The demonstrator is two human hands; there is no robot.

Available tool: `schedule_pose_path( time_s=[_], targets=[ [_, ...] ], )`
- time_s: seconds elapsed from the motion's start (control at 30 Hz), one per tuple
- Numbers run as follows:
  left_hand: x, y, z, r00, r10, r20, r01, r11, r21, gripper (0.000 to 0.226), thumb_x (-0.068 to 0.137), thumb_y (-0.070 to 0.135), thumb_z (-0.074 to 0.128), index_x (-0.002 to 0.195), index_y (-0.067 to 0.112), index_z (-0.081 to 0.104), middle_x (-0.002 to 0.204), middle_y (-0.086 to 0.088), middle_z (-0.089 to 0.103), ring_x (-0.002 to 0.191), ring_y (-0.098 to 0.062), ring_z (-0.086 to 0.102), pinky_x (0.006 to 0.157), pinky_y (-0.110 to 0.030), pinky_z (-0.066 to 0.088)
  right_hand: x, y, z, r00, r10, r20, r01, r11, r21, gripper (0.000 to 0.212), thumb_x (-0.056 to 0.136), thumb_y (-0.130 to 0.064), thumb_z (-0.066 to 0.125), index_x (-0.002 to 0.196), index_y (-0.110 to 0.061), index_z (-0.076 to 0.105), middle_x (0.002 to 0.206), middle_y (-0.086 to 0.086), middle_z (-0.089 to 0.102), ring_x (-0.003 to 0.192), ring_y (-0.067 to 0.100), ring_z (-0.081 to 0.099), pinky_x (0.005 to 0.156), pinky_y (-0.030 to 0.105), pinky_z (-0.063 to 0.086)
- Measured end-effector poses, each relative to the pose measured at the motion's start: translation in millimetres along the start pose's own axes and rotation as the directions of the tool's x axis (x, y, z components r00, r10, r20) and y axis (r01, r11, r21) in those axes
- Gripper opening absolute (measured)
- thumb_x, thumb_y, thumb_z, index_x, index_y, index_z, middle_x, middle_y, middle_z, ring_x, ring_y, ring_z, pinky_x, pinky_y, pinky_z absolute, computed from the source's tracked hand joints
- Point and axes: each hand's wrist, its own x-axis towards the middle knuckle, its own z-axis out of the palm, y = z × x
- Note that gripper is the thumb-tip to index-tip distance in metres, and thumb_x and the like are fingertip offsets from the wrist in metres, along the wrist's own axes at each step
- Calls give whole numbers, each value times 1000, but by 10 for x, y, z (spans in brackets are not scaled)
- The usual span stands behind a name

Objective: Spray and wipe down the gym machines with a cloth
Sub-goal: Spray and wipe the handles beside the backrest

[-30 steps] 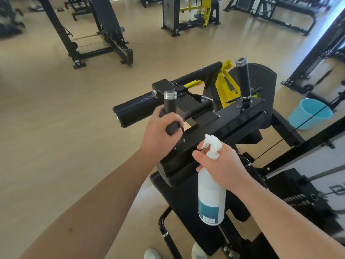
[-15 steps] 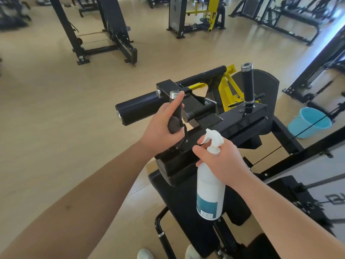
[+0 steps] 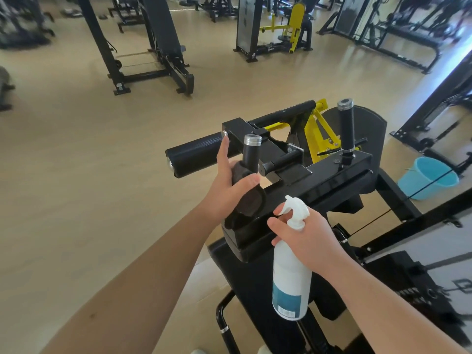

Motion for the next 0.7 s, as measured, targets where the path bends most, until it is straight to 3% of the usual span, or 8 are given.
schedule_pose_path(
  time_s=[0.1,0.2,0.27,0.37,0.43,0.53,0.7],
  targets=[
    [-30,-34,4,1000,-26,-18,26,1000,5,99,77,51,63,153,57,0,145,-5,51,129,-27,55,120,-56,35,14,-22,-44,1000,-9,5,9,999,39,17,94,-47,65,102,-34,60,82,-12,71,76,-2,70,66,22,54],
    [-81,-42,13,994,-55,-94,45,993,-108,77,84,31,50,149,56,17,148,-3,50,131,-29,54,118,-58,35,43,4,-110,998,-55,20,54,997,49,15,93,-47,66,101,-35,60,79,-15,71,76,-2,70,68,24,56],
    [-186,-48,33,984,-56,-167,34,991,-133,73,89,11,46,150,48,27,148,2,51,131,-23,55,115,-58,41,67,-12,-172,996,-83,44,80,995,56,13,93,-45,66,99,-35,60,77,-18,71,76,-4,70,67,23,53],
    [-321,-51,99,953,14,-302,13,996,86,85,89,-12,51,155,38,32,144,13,56,132,-11,55,112,-49,47,116,-62,-267,991,-118,62,114,991,70,12,93,-44,66,97,-34,61,77,-17,71,76,-3,70,66,21,50],
    [-314,-35,162,934,41,-356,37,977,210,87,88,-5,65,156,38,31,148,12,53,132,-10,54,112,-44,48,138,-79,-320,988,-133,81,126,989,82,11,93,-43,67,97,-34,61,78,-13,72,76,-4,70,64,20,48],
    [-248,37,199,920,-17,-392,120,964,239,94,82,16,84,156,36,30,143,7,54,124,-13,56,105,-38,52,167,-96,-369,983,-152,102,143,986,86,14,94,-43,66,102,-33,61,84,-10,73,75,-4,70,63,20,47],
    [-187,72,149,929,0,-369,136,930,343,71,74,40,90,134,37,53,122,10,59,107,-14,62,84,-29,60,139,-137,-365,984,-161,76,157,986,58,14,93,-44,66,101,-34,61,81,-11,74,74,-7,67,63,19,45]
  ],
)
